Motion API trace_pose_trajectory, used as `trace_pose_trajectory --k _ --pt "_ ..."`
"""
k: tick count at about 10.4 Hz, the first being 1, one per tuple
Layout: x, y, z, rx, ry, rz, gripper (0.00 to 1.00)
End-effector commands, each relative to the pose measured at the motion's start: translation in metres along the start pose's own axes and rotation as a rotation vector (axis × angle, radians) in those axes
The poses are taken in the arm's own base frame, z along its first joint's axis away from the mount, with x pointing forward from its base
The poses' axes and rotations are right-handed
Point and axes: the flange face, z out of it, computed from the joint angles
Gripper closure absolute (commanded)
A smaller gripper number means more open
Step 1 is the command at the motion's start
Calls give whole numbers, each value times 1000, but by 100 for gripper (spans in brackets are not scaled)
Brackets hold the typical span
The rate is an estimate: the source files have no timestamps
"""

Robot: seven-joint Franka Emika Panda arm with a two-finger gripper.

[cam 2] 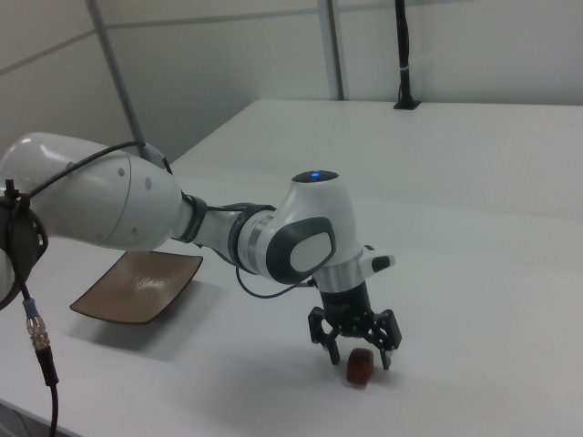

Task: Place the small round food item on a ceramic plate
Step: 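Close the gripper around the red-brown food item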

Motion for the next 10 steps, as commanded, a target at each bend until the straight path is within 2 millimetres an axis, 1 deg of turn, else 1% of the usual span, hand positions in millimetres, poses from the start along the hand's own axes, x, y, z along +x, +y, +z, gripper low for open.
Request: trace_pose_trajectory --k 1,3,6,8,9,10 --pt "-6 -3 2 -11 3 -42 19" --pt "-7 -3 2 -8 -3 -65 42" --pt "-11 0 -1 2 -18 -57 70" --pt "-14 3 -12 11 -30 -50 82" --pt "-18 4 -23 17 -32 -48 83" --pt "-23 5 -39 24 -29 -40 83"
